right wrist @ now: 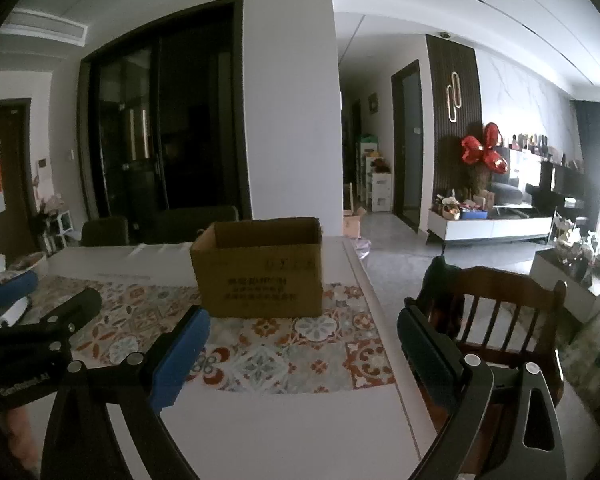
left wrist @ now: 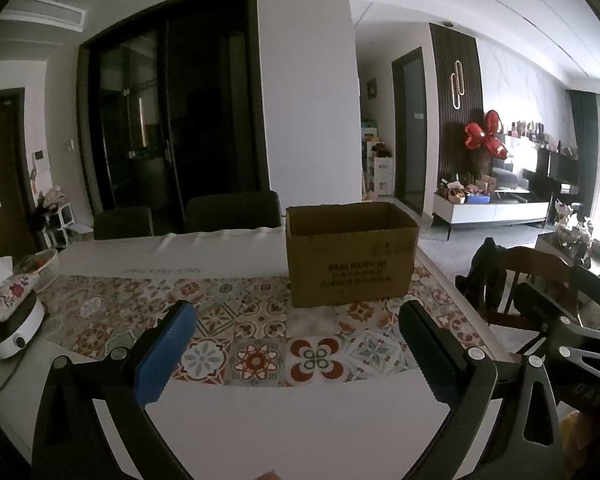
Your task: Organize snacks
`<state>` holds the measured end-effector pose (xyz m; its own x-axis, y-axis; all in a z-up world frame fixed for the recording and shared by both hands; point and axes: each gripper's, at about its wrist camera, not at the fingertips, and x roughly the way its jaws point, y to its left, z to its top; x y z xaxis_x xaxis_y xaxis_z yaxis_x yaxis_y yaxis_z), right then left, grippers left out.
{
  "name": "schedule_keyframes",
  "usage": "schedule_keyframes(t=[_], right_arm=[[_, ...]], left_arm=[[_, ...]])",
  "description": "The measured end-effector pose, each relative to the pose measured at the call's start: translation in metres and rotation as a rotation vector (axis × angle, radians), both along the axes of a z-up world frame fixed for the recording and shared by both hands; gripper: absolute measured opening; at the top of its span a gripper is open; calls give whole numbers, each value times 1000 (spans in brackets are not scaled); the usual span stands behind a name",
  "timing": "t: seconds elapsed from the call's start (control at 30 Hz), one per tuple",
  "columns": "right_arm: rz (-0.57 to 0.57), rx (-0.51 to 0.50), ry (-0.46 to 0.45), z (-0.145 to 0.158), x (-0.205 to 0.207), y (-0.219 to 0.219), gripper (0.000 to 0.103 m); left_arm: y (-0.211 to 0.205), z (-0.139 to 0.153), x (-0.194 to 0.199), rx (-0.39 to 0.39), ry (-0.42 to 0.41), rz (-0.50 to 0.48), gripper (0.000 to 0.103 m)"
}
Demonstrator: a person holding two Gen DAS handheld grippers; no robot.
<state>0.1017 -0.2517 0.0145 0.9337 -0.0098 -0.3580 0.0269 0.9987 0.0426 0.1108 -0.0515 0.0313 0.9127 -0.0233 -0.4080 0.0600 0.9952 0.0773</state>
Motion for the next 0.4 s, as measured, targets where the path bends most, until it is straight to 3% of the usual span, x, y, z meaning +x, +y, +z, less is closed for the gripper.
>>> schedule_keyframes(t=[0.4], right_arm=[[4, 5, 3, -2, -4, 0, 96]], left_arm=[[-1, -3, -6, -3, -4, -7, 103]])
